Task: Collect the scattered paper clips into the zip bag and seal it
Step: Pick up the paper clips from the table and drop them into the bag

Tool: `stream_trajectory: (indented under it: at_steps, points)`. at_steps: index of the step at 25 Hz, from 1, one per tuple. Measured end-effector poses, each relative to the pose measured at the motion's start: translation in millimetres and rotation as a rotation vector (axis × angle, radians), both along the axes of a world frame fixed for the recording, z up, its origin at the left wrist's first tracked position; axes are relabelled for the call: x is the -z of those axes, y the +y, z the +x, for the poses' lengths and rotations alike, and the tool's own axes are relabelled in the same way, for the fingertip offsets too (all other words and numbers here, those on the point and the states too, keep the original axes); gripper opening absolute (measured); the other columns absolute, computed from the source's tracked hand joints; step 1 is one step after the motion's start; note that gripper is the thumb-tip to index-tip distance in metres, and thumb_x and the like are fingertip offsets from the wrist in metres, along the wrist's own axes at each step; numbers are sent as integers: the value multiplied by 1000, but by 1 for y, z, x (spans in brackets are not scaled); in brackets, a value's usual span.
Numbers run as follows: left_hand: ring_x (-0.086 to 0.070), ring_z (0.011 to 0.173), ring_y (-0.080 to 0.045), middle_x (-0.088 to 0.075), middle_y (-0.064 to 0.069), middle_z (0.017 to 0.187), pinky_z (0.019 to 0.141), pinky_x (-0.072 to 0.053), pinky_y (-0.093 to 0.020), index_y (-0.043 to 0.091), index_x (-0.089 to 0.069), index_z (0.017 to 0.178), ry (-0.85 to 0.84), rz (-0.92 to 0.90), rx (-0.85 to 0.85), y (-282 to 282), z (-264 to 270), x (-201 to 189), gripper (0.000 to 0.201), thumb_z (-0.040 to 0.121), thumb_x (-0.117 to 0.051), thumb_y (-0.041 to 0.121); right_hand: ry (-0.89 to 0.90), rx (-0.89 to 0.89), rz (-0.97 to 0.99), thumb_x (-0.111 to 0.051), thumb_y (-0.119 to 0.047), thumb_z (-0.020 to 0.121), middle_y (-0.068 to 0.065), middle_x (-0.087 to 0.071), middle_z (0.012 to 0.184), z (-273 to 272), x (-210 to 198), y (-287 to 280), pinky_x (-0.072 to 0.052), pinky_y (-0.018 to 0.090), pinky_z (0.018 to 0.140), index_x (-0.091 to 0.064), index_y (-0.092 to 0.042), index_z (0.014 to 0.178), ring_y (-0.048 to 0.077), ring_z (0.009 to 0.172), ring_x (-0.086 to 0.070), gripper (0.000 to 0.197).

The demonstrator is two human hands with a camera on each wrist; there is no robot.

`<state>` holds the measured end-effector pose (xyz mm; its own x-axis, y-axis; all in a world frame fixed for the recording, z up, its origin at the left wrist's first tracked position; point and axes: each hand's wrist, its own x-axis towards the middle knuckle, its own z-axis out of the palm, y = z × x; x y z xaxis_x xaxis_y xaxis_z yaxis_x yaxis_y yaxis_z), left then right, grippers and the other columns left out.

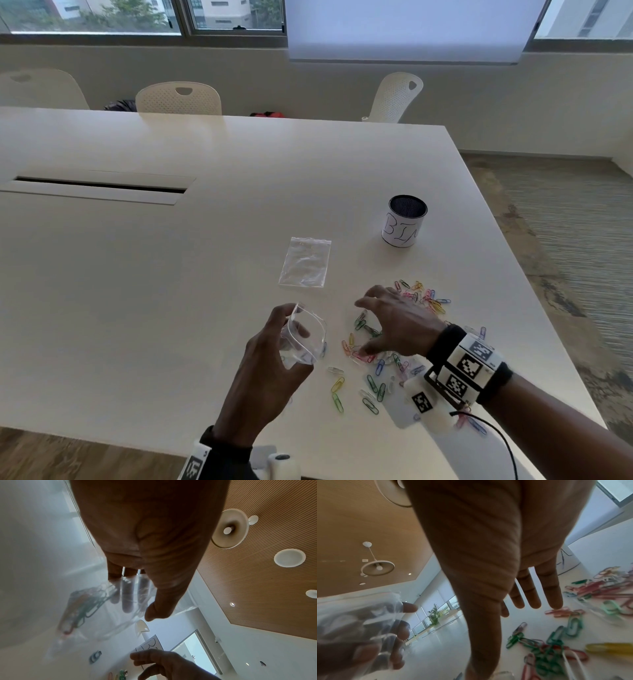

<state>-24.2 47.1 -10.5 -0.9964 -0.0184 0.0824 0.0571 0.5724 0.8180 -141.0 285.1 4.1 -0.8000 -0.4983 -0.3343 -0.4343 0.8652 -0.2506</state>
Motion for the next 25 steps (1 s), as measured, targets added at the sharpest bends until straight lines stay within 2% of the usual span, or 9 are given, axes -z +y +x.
stream_trajectory:
  at_steps: [2,5,7,9,14,16,19,22,25]
  points:
    - [-71,93,-4,-70,18,104,75,-58,-22,42,-48,133,-14,-7,7,1,0,3,67,81,-84,19,-2,3,50,-82,-64,71,3,-36,157,1,6,2,-40,40,115,-29,-25,159,23,141,-38,110]
    - [-70,94,-3,-69,19,105,75,-59,-24,44,-47,133,-25,-14,14,2,-1,5,69,82,-84,17,-14,9,79,-83,-66,67,5,-39,150,6,13,1,-44,43,114,-30,-26,157,24,135,-42,112]
    - [-69,94,-2,-69,20,105,76,-59,-24,45,-47,133,-28,-12,15,3,-2,6,69,81,-83,16,-22,24,47,-85,-61,68,5,-41,145,10,18,0,-46,42,112,-37,-25,152,23,130,-46,103]
    - [-69,95,-1,-69,20,105,76,-60,-24,45,-46,133,-30,-12,16,4,-3,8,70,82,-83,15,-28,50,-28,-85,-52,74,3,-45,140,12,21,-1,-49,39,108,-45,-25,144,21,125,-51,85]
    - [-70,97,-2,-70,19,106,76,-60,-22,44,-46,134,-25,-12,30,7,-5,11,71,81,-88,21,44,49,-162,-76,-29,91,0,-57,127,19,25,-4,-50,24,93,-66,-20,121,16,107,-61,33]
    - [-71,97,-4,-70,20,107,79,-62,-25,44,-45,135,-25,-15,35,8,-6,11,71,81,-88,24,79,40,-190,-72,-24,95,0,-62,122,20,26,-4,-48,18,86,-71,-18,115,13,100,-61,21]
    - [-71,96,-5,-70,20,107,80,-64,-31,46,-45,134,-30,-10,32,10,-7,11,70,81,-88,27,121,28,-216,-66,-18,99,2,-66,115,19,27,-4,-52,17,85,-74,-14,110,13,93,-64,15]
    - [-71,96,-4,-70,21,106,78,-63,-30,48,-46,132,-27,-10,28,11,-8,10,69,81,-87,28,172,-6,-193,-58,-16,103,5,-67,106,19,29,-7,-59,24,86,-73,-10,105,14,87,-67,17]
    - [-70,97,-3,-71,20,105,76,-61,-29,47,-46,131,-25,-13,26,12,-9,10,68,80,-85,24,177,-19,-178,-57,-13,104,7,-69,101,14,31,-7,-59,22,80,-73,-8,101,14,84,-68,17]
